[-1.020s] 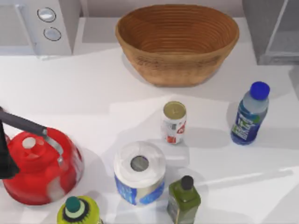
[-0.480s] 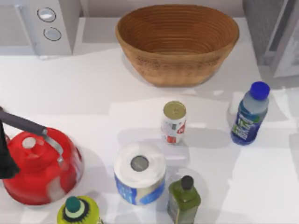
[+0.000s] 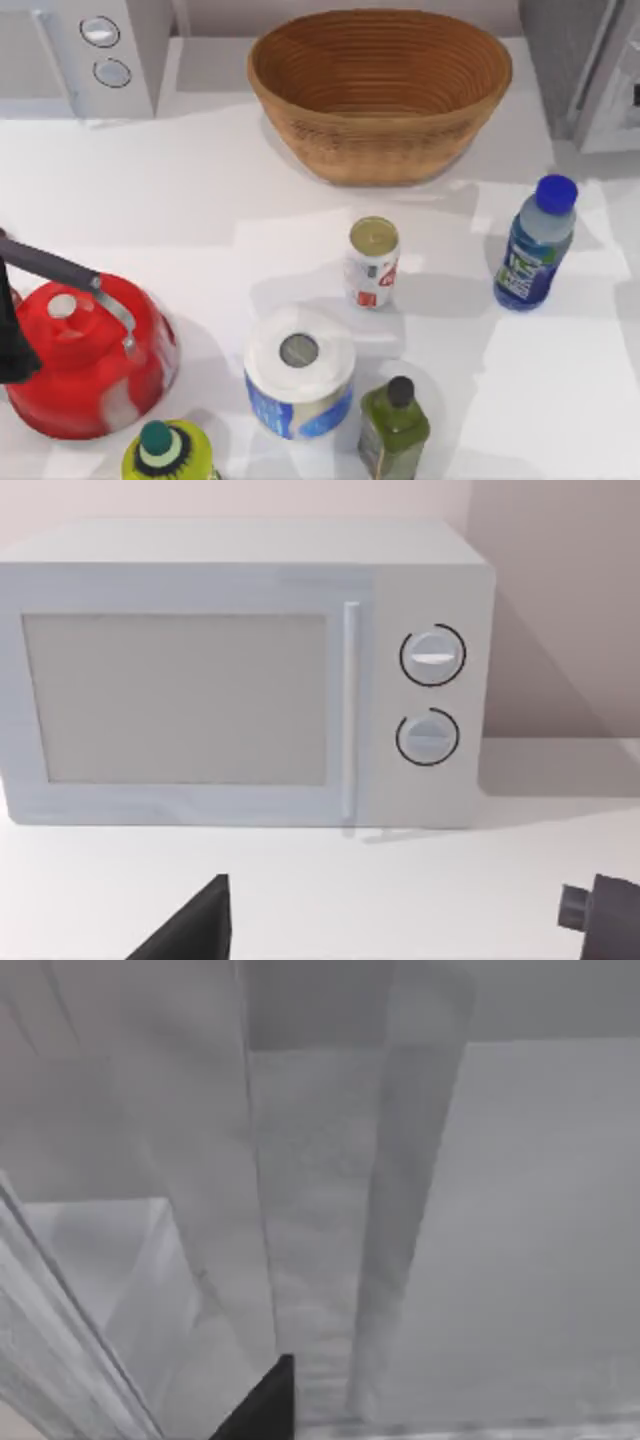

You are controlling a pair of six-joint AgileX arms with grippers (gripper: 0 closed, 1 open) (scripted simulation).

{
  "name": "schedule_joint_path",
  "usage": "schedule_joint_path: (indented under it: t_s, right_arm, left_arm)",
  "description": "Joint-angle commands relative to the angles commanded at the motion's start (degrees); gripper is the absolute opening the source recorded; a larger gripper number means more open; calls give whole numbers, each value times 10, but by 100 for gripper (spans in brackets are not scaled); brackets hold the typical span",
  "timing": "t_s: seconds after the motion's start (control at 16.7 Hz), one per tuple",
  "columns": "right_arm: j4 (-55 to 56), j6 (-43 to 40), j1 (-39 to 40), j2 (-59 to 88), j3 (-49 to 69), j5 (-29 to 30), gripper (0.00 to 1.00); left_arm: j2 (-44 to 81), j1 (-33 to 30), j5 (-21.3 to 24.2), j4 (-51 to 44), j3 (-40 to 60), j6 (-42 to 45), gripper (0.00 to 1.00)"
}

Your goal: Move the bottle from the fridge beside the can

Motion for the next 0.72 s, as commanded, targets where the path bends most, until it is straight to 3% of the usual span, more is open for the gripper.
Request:
schedule_joint_path:
  t_s: [0.48, 0.72]
  right_arm:
    - [-40, 1, 2, 158, 202, 3, 100]
    - [-48, 1, 1, 185, 236, 4, 100]
  left_arm:
    - [0, 0, 0, 0, 0, 0, 100]
    - [0, 0, 0, 0, 0, 0, 100]
